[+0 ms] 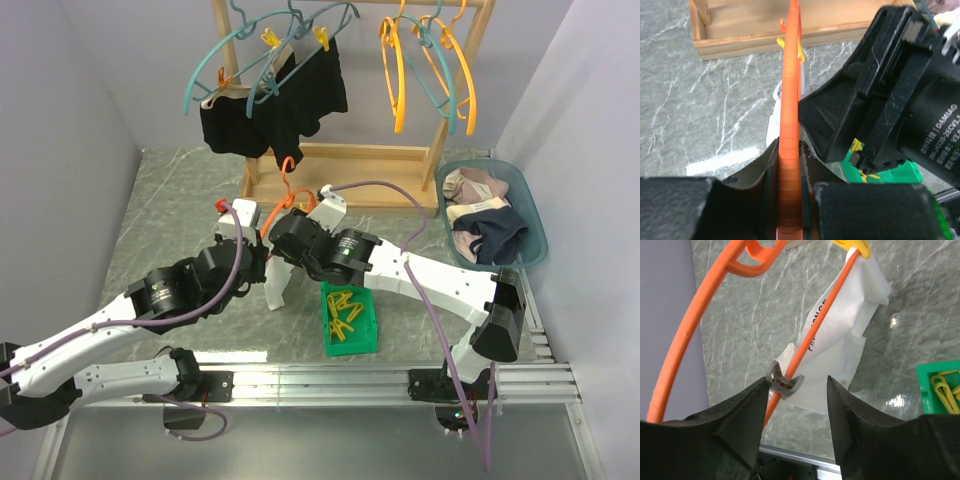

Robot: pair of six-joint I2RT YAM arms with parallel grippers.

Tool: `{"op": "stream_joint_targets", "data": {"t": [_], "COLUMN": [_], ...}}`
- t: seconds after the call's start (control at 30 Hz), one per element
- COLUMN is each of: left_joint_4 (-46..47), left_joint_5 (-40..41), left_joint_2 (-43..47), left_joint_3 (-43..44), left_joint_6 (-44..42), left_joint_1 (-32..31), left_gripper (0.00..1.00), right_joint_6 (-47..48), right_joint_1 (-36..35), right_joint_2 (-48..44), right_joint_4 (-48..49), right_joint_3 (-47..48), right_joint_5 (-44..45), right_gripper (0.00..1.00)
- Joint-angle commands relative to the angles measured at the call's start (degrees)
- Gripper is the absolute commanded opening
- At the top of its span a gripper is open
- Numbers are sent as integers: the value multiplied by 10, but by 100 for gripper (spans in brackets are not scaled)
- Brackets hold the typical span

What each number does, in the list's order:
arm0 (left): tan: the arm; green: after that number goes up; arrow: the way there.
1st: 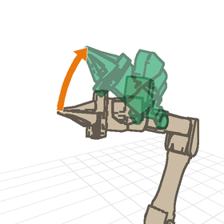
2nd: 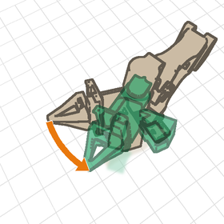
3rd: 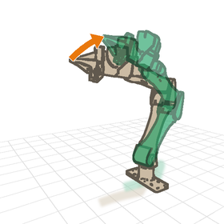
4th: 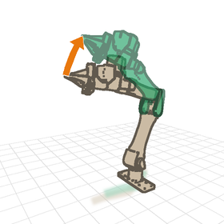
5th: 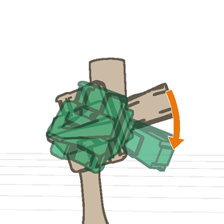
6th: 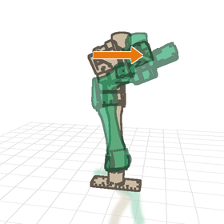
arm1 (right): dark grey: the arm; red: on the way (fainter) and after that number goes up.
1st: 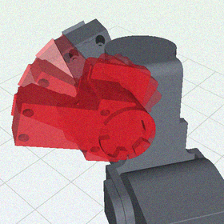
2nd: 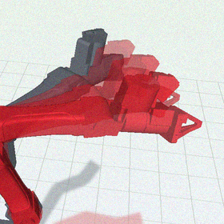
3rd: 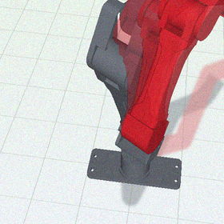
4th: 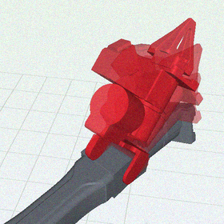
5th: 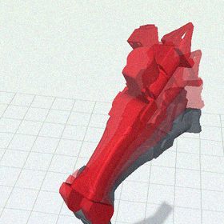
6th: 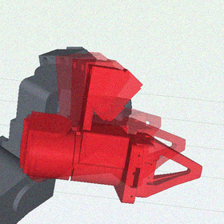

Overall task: Remove the underwear clipped to the hanger
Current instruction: Remove the underwear from the hanger.

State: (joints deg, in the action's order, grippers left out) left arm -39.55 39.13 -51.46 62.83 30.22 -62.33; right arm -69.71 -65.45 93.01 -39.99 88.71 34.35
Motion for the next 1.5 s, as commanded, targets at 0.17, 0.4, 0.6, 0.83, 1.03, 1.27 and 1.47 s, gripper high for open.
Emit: {"op": "stream_joint_targets", "data": {"t": [0.17, 0.4, 0.6, 0.83, 1.03, 1.27, 1.47], "left_joint_4": [26, 27, 30, 29, 29, 29, 27], "left_joint_5": [31, 39, 40, 48, 53, 56, 59], "left_joint_2": [-6, -10, -15, -18, -18, -22, -19], "left_joint_3": [29, 27, 32, 39, 41, 43, 43], "left_joint_6": [15, 20, 19, 21, 21, 22, 25], "left_joint_1": [-17, -25, -29, -35, -39, -45, -47], "left_gripper": [0, 0, 0, 0, 0, 0, 0], "right_joint_6": [-22, -46, -59, -68, -73, -79, -74], "right_joint_1": [11, 12, 16, 16, 16, 17, 19], "right_joint_2": [-20, -28, -27, -27, -28, -32, -36], "right_joint_4": [16, 7, 12, 20, 20, 22, 26], "right_joint_3": [-1, 3, 2, -7, -13, -16, -17], "right_joint_5": [50, 88, 91, 79, 76, 84, 89], "right_gripper": [56, 57, 47, 38, 44, 30, 0]}}
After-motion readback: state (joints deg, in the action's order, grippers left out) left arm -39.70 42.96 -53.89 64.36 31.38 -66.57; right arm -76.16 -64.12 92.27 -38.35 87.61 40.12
